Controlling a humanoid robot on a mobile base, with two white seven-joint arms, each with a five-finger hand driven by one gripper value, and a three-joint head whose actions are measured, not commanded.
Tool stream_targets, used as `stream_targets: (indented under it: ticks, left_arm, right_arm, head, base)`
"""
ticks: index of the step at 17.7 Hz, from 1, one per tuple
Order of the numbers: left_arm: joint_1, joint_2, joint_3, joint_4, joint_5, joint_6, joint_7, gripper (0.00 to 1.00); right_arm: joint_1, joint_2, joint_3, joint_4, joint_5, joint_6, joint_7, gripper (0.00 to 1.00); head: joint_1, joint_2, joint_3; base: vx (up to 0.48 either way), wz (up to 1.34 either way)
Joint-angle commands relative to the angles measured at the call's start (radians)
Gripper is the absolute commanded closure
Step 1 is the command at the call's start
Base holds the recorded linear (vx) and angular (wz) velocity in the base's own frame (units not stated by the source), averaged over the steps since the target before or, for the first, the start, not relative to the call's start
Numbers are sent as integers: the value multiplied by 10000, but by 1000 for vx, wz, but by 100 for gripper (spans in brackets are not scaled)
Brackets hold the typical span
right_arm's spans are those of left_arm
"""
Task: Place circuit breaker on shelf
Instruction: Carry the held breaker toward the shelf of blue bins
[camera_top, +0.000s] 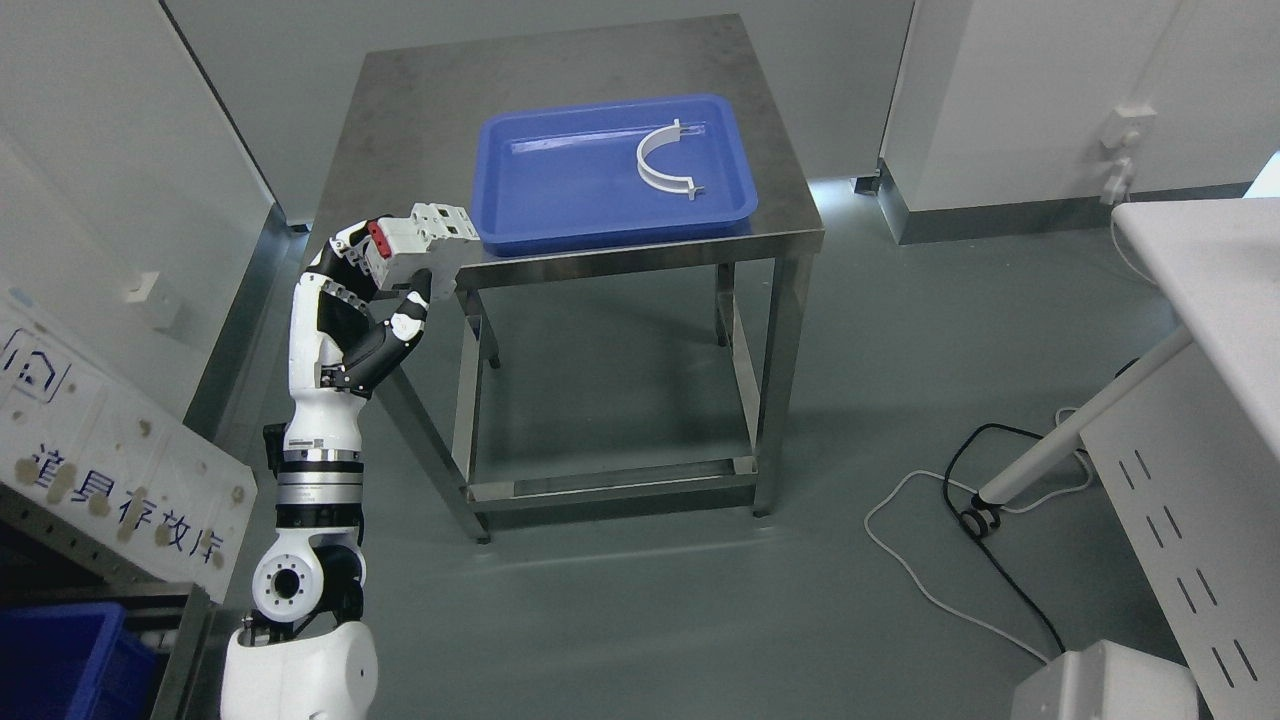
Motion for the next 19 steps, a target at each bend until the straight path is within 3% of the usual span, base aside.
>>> stream_targets:
  ticks: [1,4,8,13,19]
  left_arm:
    - [402,133,70,133,12,95,-64,88]
    - [541,133,132,102,12,95,-262,88]
    - [1399,133,-159,-173,-4,-349,-1566,89]
    - [1385,133,-267,-297,12,-978,-2870,86]
    - [1263,133,-589,-235,303,-979,-2550,86]
  right_arm:
    - [0,-175,0,0,0,-2,31,0]
    - [0,-175,0,0,0,-2,31,0]
    - [0,-175,0,0,0,-2,31,0]
    - [0,-175,0,0,0,-2,31,0]
    - [0,-175,-15,0,0,-2,31,0]
  head:
    - [0,0,0]
    - [0,0,0]
    - [0,0,0]
    - [0,0,0]
    - [0,0,0]
  base:
    - [-366,186]
    - [-344,205]
    - [-365,144]
    - [-303,171]
    - [-277,257]
